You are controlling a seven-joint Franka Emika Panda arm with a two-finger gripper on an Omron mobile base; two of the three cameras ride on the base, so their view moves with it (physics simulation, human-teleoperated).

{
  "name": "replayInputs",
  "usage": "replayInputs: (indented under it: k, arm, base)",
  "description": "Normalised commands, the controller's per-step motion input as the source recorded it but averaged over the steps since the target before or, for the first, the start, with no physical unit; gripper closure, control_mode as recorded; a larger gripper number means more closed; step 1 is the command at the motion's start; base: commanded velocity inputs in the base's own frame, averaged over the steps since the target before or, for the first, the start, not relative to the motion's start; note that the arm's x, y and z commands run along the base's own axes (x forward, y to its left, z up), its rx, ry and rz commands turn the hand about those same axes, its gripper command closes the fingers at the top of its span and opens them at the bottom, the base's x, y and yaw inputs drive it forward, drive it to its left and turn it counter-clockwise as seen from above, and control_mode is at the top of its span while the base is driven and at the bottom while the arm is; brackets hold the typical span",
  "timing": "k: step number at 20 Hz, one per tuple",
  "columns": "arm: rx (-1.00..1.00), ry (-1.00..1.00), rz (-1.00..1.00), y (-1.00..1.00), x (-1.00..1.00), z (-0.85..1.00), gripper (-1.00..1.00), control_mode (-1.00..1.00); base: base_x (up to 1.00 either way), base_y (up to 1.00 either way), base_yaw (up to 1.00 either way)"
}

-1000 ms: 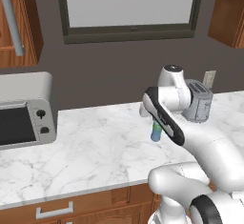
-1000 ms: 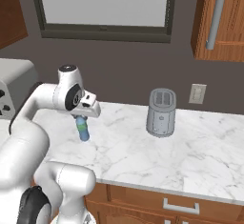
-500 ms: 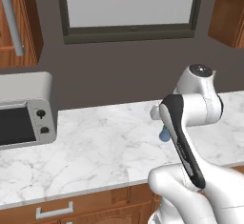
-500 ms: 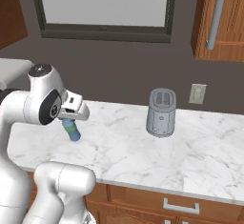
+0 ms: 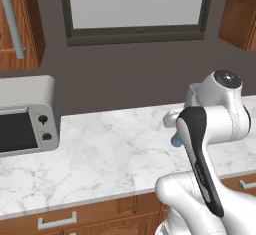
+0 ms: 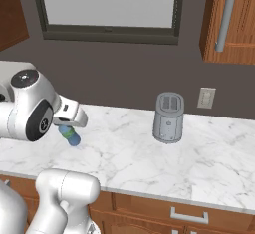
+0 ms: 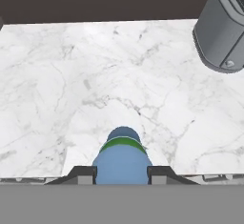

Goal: Place the drinks on the dining counter in a tight cluster.

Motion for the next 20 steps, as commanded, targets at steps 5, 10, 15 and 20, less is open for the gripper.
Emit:
replayInputs:
  k: [5,10,15,20]
  arm:
    - [0.0,0.0,0.0,0.0,0.0,0.0,1.0,-1.0]
    - [0.0,0.0,0.0,0.0,-0.03,0.0,1.0,-1.0]
    - [0.0,0.0,0.0,0.0,0.0,0.0,1.0,1.0]
    - [0.0,0.0,0.0,0.0,0.0,0.0,1.0,1.0]
  base:
    - [0.0,0.0,0.0]
    - [0.0,0.0,0.0]
    - [-0.22,0.0,0.0]
    - [-0.54,-0.01,-0.16]
